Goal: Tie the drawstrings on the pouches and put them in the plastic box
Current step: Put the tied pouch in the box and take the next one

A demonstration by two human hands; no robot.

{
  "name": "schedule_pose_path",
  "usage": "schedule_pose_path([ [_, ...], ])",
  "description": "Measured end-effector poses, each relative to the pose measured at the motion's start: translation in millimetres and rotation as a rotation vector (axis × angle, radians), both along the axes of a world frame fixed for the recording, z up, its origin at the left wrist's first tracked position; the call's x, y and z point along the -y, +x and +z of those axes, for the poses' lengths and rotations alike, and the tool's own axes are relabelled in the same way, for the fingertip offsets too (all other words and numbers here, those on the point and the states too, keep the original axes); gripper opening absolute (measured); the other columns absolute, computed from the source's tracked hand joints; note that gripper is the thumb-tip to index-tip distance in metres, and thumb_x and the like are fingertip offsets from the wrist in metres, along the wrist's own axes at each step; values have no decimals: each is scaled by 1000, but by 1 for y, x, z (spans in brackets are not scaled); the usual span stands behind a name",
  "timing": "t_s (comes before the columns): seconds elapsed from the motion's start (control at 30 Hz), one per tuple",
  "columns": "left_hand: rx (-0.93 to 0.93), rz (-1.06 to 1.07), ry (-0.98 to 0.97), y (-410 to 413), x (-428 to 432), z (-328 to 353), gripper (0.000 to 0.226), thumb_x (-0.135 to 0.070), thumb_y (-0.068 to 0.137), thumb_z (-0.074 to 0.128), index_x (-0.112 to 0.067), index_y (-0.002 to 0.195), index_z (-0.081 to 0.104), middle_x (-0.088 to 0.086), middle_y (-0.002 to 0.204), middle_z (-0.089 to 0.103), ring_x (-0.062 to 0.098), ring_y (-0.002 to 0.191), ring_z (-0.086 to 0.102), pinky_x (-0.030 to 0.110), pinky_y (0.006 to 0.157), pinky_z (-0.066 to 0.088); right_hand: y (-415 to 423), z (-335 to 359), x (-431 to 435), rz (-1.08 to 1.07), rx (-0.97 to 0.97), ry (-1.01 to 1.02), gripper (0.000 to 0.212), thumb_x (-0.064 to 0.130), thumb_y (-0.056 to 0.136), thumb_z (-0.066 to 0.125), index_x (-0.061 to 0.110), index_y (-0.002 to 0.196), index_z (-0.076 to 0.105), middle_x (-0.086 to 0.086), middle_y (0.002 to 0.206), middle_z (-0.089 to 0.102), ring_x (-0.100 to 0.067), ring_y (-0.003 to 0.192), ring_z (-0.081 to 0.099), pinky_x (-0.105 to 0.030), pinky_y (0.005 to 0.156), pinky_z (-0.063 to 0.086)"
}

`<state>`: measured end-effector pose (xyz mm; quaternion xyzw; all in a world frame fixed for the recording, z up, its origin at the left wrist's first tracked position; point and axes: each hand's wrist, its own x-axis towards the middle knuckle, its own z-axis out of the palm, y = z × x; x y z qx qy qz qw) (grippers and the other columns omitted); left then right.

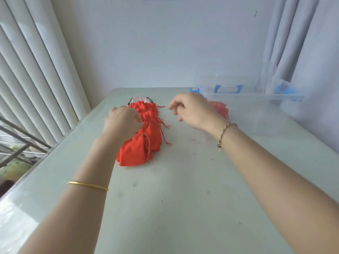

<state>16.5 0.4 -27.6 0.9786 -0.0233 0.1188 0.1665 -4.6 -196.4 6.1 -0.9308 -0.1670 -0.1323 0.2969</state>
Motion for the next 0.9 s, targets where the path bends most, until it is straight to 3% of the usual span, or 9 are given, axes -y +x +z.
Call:
schedule_pose_path([
  [0.1, -41, -51, 72, -10, -4, -3, 18, -28, 76, 65, -38, 64, 55, 0, 97, 62, 29, 105, 50, 42, 95, 38, -7, -20, -9, 29, -87, 12, 34, -2, 85, 38, 10, 100, 66, -5, 102, 67, -18, 84, 59, -26, 78, 46],
  [0.17, -62, -45, 130, -17, -1, -4, 4, -29, 80, 66, -32, 82, 65, 2, 103, 54, 30, 111, 43, 40, 93, 39, -10, -30, -12, 33, -131, 24, 33, -1, 86, 39, 11, 101, 66, -5, 100, 66, -18, 83, 59, -24, 71, 44],
  [0.23, -66, -18, 177, -21, 1, -8, 14, -27, 83, 64, -25, 97, 66, 7, 109, 49, 32, 114, 37, 39, 90, 37, -13, -38, -14, 40, -160, 51, 32, -1, 86, 39, 10, 101, 65, -6, 94, 66, -18, 79, 59, -19, 61, 43],
  [0.33, -42, -8, 182, -25, 3, -10, 14, -22, 85, 60, -22, 98, 66, 9, 112, 49, 33, 116, 36, 40, 91, 37, -16, -45, -17, 54, -211, 153, 30, -2, 85, 41, 8, 102, 63, -13, 90, 68, -18, 71, 61, -10, 50, 41],
  [0.43, -53, -28, 174, -29, 0, -6, 11, -22, 86, 59, -22, 94, 66, 7, 110, 49, 31, 117, 37, 41, 93, 36, -19, -49, -22, 88, -222, 244, 25, 4, 87, 50, 10, 107, 63, -6, 89, 64, -16, 75, 60, -13, 58, 44],
  [0.53, -59, -118, 102, -38, 2, 8, 8, -27, 83, 62, -29, 76, 61, 1, 96, 50, 29, 115, 41, 43, 98, 36, -27, -51, -27, 190, -265, 264, 36, 18, 86, 62, 11, 121, 57, 3, 99, 59, -8, 82, 55, -9, 64, 43],
  [0.63, -55, -229, 62, -52, 16, 26, 14, -29, 83, 63, -31, 70, 59, 1, 91, 58, 26, 104, 46, 39, 92, 39, -33, -52, -26, 270, -259, 342, 21, 15, 84, 65, 9, 104, 64, 5, 86, 62, -2, 75, 56, -17, 68, 46],
  [0.73, -21, -339, -82, -58, 39, 32, 5, -22, 83, 63, -19, 81, 67, 2, 90, 65, 20, 94, 55, 30, 79, 42, -35, -47, -5, 229, -219, 443, 5, 9, 84, 65, 14, 84, 66, 10, 67, 58, 7, 52, 50, -9, 52, 35],
  [0.9, -151, -414, -406, -46, 70, 13, 25, -12, 83, 65, -12, 107, 61, 2, 97, 66, 17, 89, 64, 33, 85, 51, -33, -42, 48, 119, -254, 511, 10, 8, 84, 64, 18, 81, 66, 3, 70, 62, 2, 55, 52, -13, 51, 38],
])
